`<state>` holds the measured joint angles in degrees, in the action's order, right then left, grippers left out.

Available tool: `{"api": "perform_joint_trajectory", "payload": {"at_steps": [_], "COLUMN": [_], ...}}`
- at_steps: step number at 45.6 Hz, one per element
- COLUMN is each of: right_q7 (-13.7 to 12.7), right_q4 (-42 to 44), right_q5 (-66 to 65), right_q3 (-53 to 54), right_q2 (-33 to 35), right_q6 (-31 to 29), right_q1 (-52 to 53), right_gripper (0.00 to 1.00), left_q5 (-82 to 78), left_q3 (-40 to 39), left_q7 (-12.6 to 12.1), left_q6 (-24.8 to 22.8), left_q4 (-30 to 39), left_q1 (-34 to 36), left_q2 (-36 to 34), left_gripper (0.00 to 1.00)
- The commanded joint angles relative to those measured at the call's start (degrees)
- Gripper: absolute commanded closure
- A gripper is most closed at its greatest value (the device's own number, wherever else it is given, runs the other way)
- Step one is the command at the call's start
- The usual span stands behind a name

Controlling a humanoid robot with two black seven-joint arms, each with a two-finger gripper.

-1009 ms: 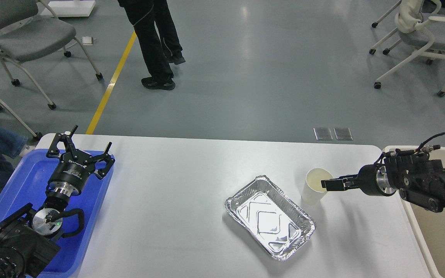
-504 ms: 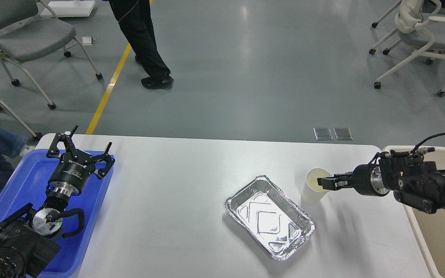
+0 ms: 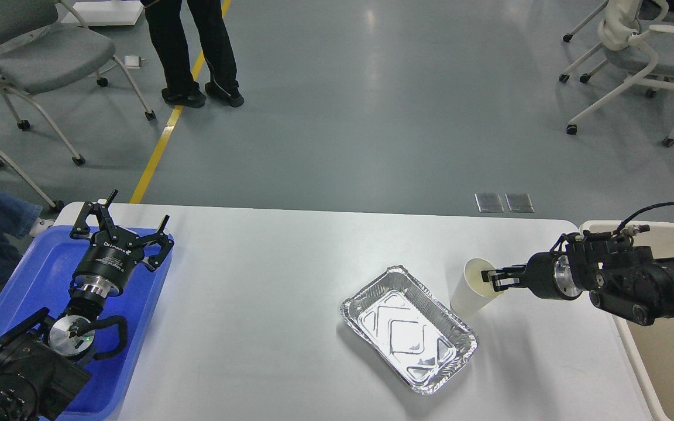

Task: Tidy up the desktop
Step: 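Close the right gripper on the rim of the white cup, then lift the cup with the right gripper and carry it over the bin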

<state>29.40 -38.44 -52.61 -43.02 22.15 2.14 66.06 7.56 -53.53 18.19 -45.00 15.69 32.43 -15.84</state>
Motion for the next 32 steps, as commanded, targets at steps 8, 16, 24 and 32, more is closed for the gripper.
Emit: {"api": "perform_joint_trajectory", "payload": {"at_steps": [8, 16, 24, 32], "right_q7": [0.4, 1.3, 2.9, 2.9], "right_q4": [-0.2, -1.5, -5.3, -7.2], "right_q5": [1.5, 2.9, 3.6, 13.1], "right_q3": [4.4, 17.5, 23.1, 29.2], "right_q2": [0.7, 6.1, 11.0, 14.9], "right_q6": [0.5, -0.2, -0.6, -0.6], "right_q1": [0.9, 1.3, 3.5, 3.9], "right_gripper": [1.0, 1.0, 1.0, 1.0], "left_q5": [0.0, 0.0, 0.0, 0.0], "left_q3": [0.0, 0.0, 0.0, 0.0], "left_q7": [0.0, 0.0, 0.0, 0.0], "left_q6": [0.0, 0.0, 0.0, 0.0], "left_q4": [0.0, 0.0, 0.0, 0.0], "left_q1": [0.0, 0.0, 0.0, 0.0], "left_q2": [0.0, -0.1, 0.0, 0.0], "left_gripper": [0.0, 0.0, 0.0, 0.0]}}
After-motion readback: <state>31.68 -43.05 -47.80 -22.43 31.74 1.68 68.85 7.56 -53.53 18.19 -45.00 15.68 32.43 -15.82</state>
